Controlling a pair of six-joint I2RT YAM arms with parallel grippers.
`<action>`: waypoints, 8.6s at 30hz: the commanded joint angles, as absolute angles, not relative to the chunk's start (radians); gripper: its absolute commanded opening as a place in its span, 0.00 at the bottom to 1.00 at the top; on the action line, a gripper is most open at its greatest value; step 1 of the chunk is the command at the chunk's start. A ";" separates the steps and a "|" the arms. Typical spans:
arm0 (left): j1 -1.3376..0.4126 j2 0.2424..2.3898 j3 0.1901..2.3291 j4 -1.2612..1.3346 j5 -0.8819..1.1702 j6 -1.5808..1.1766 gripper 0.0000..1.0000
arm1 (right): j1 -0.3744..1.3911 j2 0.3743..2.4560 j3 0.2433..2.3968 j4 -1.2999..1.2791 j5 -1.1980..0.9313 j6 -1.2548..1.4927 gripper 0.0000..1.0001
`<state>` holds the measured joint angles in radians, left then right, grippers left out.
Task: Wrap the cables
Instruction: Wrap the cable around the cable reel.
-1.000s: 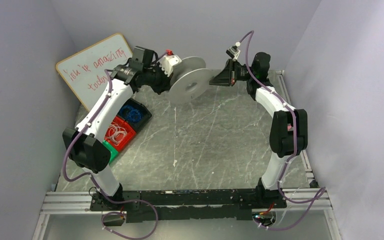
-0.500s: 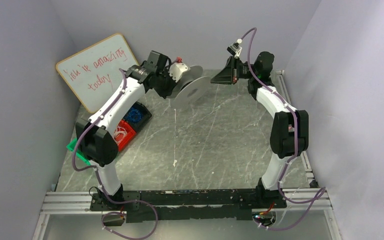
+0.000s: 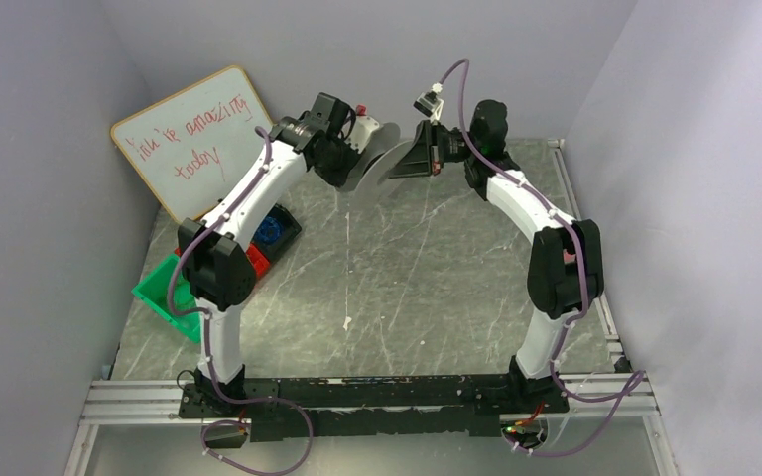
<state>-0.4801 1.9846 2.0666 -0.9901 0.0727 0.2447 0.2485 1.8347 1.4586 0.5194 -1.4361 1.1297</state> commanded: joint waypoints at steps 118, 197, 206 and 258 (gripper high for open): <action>-0.257 1.763 1.872 -0.925 0.186 0.572 0.02 | -0.149 1.710 1.306 0.818 -1.290 1.480 0.10; -0.314 1.833 2.090 -0.650 0.927 -0.234 0.02 | 0.342 1.806 0.925 1.331 -1.122 0.753 0.63; -0.314 1.845 2.100 -0.634 0.953 -0.263 0.02 | 0.353 1.832 0.927 1.331 -1.103 0.773 0.59; -0.388 1.733 1.814 -0.833 0.249 0.475 0.02 | 0.032 1.686 1.217 0.933 -1.284 1.299 0.00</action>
